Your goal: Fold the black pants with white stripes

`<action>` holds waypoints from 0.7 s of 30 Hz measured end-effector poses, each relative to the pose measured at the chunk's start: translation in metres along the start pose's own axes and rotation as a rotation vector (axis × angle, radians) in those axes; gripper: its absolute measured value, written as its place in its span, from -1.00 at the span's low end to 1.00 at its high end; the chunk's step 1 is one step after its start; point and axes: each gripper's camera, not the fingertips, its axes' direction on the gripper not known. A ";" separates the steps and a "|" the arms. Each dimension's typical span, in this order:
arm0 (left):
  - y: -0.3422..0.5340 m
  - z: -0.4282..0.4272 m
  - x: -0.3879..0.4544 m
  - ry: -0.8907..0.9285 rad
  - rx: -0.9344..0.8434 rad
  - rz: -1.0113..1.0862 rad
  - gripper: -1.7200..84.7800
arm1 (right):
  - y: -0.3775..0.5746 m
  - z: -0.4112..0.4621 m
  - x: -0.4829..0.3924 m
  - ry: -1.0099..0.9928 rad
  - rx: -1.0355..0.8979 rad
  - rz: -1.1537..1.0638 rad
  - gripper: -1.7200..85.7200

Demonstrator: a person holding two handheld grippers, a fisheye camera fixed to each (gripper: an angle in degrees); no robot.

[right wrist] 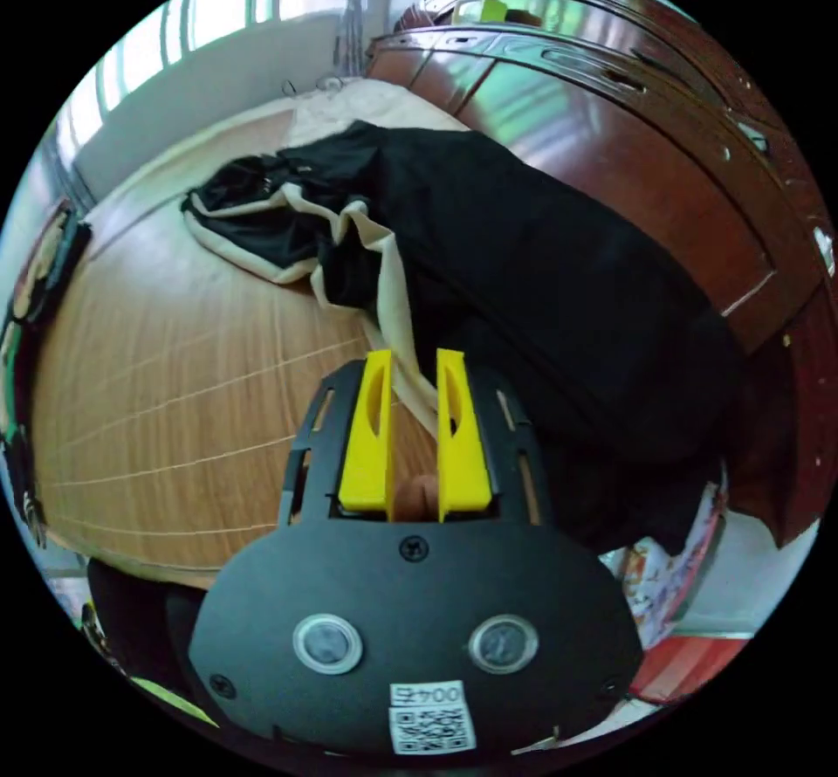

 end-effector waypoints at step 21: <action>-0.035 -0.043 -0.056 0.152 -0.010 -0.115 -0.96 | 0.013 -0.146 -0.111 -1.079 0.248 -0.104 -0.98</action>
